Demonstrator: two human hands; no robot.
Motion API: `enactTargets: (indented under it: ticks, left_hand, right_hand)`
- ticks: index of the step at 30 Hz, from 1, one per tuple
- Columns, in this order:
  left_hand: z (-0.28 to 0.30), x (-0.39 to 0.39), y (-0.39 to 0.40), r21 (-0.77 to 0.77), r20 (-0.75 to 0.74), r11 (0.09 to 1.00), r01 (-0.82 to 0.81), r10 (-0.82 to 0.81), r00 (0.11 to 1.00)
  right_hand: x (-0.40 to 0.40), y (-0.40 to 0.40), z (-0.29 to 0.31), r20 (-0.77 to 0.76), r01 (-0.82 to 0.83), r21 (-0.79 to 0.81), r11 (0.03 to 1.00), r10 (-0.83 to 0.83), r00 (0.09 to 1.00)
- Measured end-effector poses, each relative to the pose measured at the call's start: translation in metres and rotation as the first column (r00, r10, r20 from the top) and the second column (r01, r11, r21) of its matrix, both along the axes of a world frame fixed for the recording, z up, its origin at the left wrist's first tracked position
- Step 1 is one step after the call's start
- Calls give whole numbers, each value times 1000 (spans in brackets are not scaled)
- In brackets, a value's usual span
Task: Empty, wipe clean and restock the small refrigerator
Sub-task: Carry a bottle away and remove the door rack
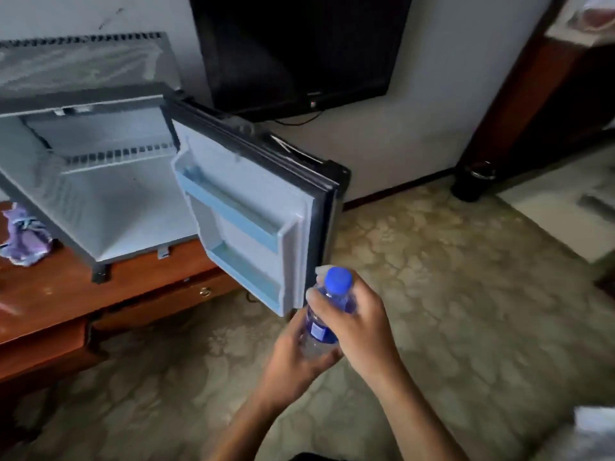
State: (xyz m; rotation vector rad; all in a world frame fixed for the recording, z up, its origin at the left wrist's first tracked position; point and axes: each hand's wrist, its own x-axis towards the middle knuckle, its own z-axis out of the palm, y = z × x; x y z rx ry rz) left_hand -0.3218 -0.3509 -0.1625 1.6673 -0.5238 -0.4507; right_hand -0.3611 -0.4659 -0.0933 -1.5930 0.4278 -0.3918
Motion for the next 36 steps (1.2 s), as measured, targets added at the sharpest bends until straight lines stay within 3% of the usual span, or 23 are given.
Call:
enactTargets:
  ticks: [9,14,22,36]
  left_hand:
    - [-1,-20,-201,55,-3,949,312,-312,950]
    - [-6,-17,-280,71,-42,916,395,-393,919]
    - [-16,26,-429,-4,-51,880,474,-474,879]
    - [-1,123,-685,20,-51,834,552,-550,833]
  right_hand:
    - [-56,-184,-2,4,330,72,941,-331,944]
    - [-62,-256,1,-20,435,105,894,-435,900]
    - [-24,-389,4,-4,505,53,861,-506,863]
    - [66,-638,27,-29,541,33,840,-540,841]
